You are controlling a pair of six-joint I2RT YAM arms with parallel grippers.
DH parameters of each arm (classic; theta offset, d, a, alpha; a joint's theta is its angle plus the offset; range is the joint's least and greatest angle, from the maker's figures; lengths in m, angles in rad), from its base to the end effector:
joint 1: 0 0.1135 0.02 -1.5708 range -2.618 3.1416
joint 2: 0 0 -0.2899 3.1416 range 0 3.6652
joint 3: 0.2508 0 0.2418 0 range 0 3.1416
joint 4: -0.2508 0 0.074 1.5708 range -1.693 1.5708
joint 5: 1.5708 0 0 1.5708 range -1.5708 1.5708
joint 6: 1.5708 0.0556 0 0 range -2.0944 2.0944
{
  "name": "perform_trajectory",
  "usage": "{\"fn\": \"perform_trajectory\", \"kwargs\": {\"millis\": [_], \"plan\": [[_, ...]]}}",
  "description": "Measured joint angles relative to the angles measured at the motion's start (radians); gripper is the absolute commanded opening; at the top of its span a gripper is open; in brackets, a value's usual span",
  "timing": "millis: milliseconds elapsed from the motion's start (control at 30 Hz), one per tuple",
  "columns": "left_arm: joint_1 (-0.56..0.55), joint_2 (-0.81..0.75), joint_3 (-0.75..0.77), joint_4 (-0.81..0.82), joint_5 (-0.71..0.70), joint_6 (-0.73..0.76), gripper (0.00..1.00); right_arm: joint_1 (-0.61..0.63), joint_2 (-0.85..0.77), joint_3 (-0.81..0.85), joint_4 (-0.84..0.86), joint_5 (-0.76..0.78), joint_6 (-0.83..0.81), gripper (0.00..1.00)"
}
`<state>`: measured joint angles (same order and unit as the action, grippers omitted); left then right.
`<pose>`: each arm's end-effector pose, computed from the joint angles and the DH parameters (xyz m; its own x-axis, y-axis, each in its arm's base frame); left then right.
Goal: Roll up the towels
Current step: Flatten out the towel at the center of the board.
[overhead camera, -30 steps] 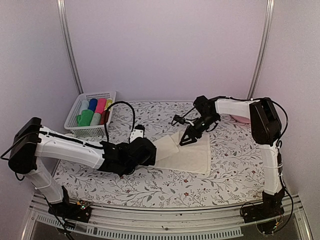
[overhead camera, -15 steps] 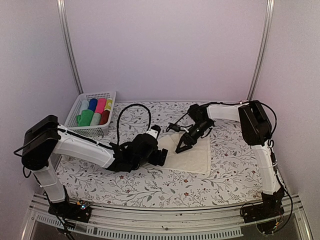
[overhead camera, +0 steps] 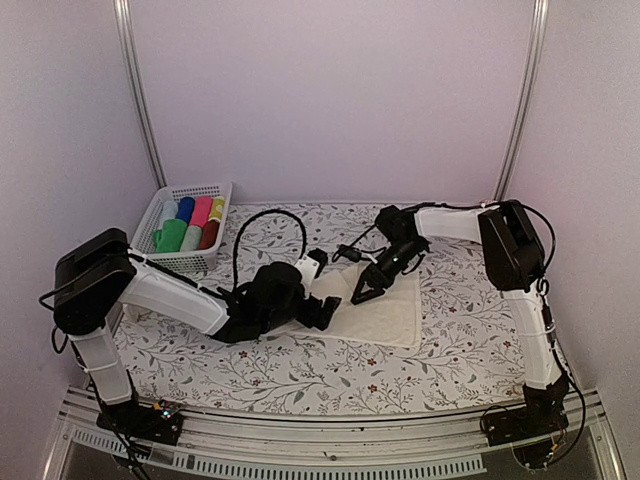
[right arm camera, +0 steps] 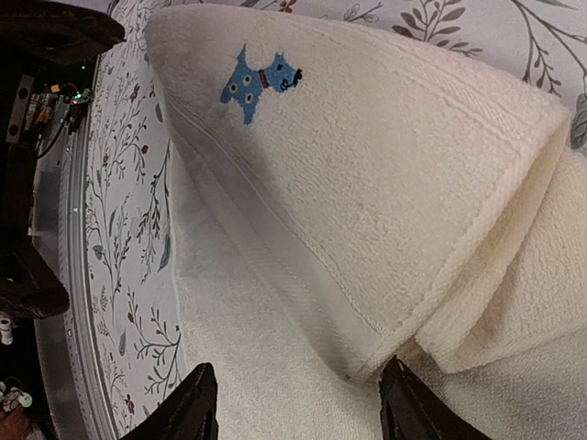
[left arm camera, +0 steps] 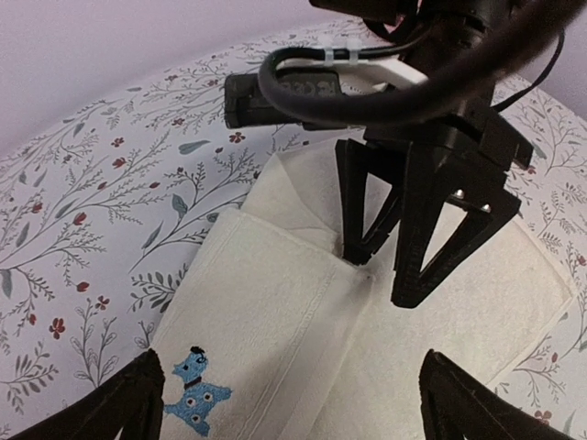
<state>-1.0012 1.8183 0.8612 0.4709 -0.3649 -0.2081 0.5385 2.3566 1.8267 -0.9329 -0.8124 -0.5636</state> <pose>0.2250 -0.3146 0.1788 -0.3739 0.2260 -0.8995 0.5512 0.8342 -0.0195 0.3825 0.2755 0.1402 -0.4972 -0.7250 -0.4767 -0.8109 0.1928 0.5525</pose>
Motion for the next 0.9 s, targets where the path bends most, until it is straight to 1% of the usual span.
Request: {"fn": "perform_trajectory", "kwargs": {"millis": [200, 367, 600, 800, 900], "plan": [[0.012, 0.004, -0.030, 0.072, 0.060, 0.071, 0.97, 0.000, 0.009, 0.000, 0.001, 0.008, 0.011, 0.61], [0.013, 0.021, -0.031, 0.097, 0.086, 0.114, 0.95, 0.000, 0.016, 0.000, 0.002, -0.019, 0.012, 0.62], [0.013, 0.033, -0.038, 0.101, 0.109, 0.163, 0.95, 0.005, 0.053, 0.046, -0.066, -0.143, -0.042, 0.64], [0.013, 0.040, -0.051, 0.109, 0.118, 0.209, 0.94, 0.013, 0.054, 0.098, -0.098, -0.219, -0.070, 0.64], [0.013, 0.069, -0.053, 0.124, 0.118, 0.232, 0.93, 0.015, 0.055, 0.100, -0.107, -0.246, -0.082, 0.64]]}}
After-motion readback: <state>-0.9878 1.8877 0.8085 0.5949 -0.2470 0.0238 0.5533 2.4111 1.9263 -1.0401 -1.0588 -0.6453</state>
